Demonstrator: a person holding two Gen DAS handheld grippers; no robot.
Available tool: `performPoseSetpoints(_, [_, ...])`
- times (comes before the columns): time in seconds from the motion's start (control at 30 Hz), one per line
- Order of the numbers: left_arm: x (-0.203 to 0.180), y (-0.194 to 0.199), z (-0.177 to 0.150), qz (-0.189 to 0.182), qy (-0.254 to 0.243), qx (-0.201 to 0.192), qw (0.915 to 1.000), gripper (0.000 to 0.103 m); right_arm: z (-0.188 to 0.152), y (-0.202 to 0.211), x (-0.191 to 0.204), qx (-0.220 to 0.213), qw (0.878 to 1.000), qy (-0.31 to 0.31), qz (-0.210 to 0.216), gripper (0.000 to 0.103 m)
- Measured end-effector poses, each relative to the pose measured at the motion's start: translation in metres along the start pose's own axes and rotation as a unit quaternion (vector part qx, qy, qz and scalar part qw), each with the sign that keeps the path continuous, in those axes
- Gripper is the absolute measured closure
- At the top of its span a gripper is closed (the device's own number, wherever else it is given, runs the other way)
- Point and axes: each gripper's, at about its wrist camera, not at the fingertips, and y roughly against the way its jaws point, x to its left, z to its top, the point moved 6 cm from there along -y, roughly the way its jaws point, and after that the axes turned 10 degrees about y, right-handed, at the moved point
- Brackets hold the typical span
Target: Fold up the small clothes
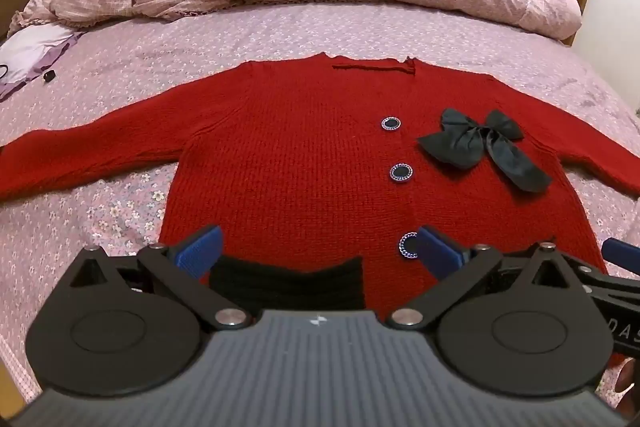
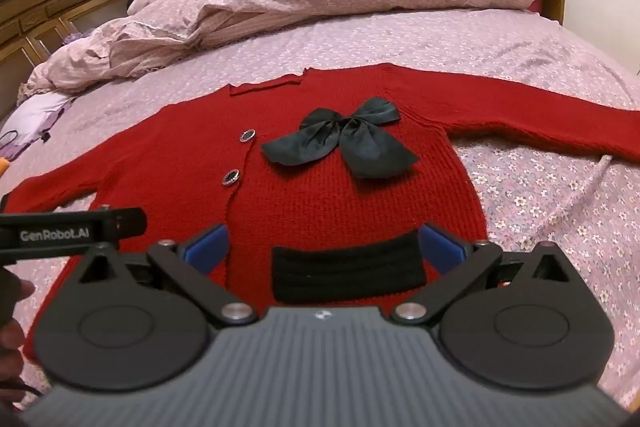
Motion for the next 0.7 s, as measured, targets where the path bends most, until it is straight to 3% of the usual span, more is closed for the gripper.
performPoseSetpoints(0.7, [0.0029,-0.0051,-0.0010,0.003,0.003,0.008,1.0000,0.000,-0.0017,-0.0008,-0.0008,0.002,1.000,0.000,-0.002,0.000])
